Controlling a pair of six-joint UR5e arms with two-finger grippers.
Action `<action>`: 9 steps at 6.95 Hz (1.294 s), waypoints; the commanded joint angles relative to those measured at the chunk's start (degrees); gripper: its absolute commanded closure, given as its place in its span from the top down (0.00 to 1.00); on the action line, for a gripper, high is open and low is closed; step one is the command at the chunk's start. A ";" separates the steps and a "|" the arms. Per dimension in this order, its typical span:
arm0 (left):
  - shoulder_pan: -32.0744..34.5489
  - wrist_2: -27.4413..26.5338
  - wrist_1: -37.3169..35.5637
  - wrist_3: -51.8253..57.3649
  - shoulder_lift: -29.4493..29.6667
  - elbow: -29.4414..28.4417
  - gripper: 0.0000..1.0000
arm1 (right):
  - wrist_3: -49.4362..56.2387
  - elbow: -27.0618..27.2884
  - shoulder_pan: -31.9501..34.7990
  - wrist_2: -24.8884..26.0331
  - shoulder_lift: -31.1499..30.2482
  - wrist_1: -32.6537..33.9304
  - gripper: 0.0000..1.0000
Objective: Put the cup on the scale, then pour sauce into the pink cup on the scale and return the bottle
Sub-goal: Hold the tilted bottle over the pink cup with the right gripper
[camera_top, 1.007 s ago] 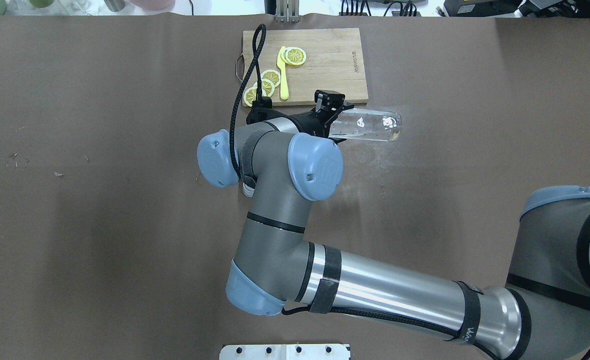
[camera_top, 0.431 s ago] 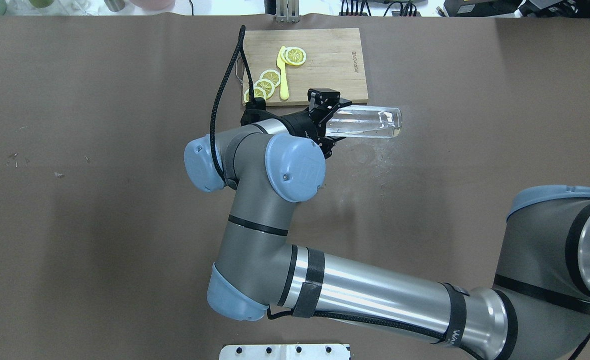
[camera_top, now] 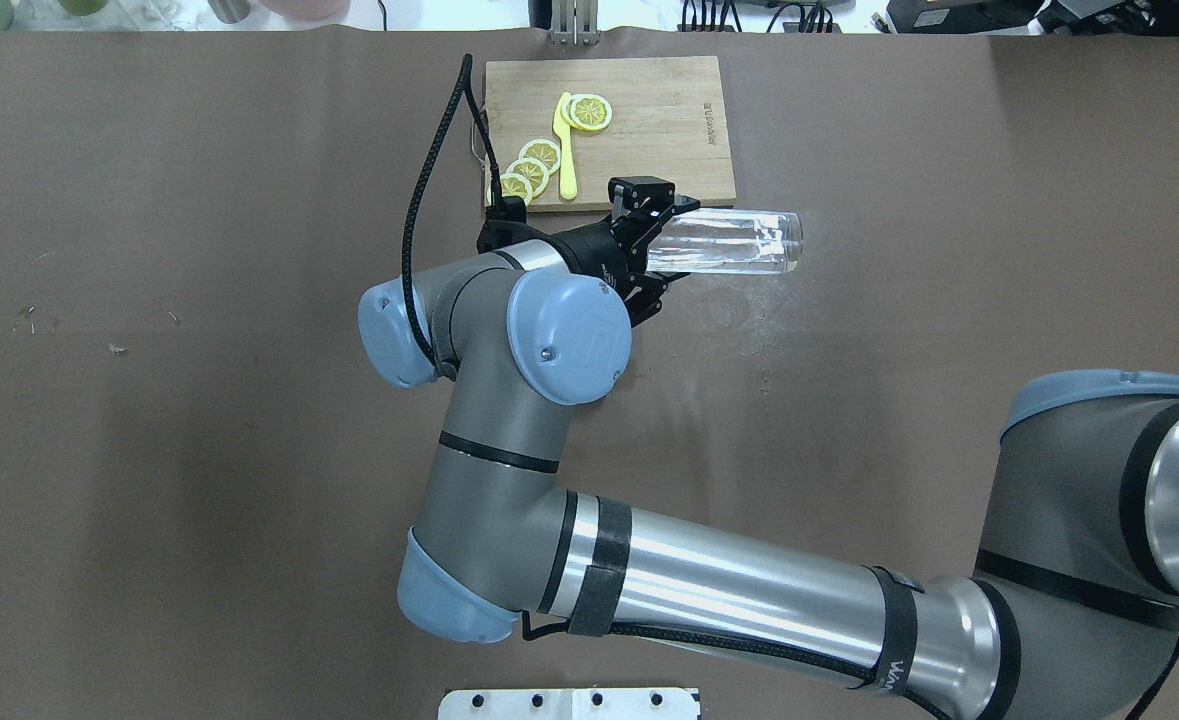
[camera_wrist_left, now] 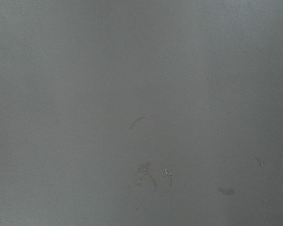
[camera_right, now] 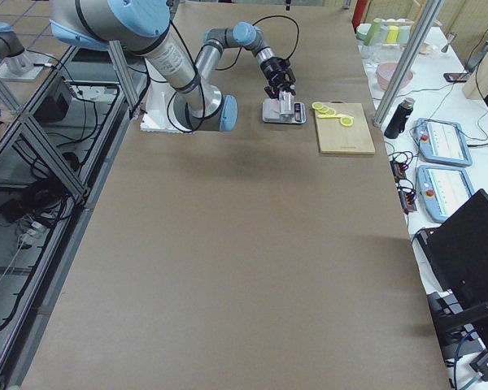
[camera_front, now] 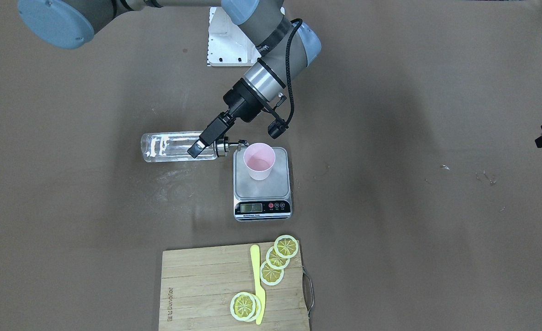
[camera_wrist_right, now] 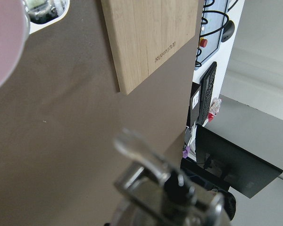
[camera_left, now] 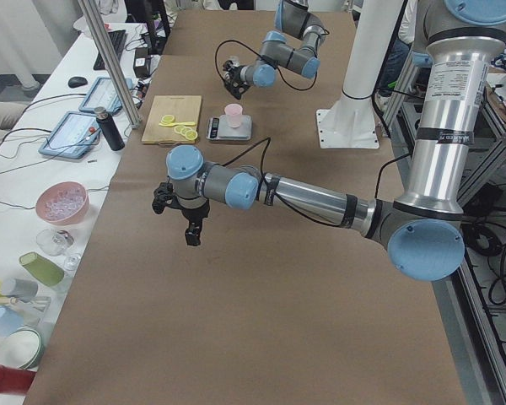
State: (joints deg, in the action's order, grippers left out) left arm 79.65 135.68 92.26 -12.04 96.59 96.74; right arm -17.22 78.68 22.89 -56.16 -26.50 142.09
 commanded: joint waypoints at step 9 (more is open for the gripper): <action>-0.02 0.11 0.20 0.18 0.00 -1.21 0.97 | -1.68 -0.72 -0.74 2.46 0.04 3.54 0.00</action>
State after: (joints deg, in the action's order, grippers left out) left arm 79.63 135.78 92.46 -11.87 96.59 95.56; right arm -18.89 77.96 22.25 -54.00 -26.38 145.49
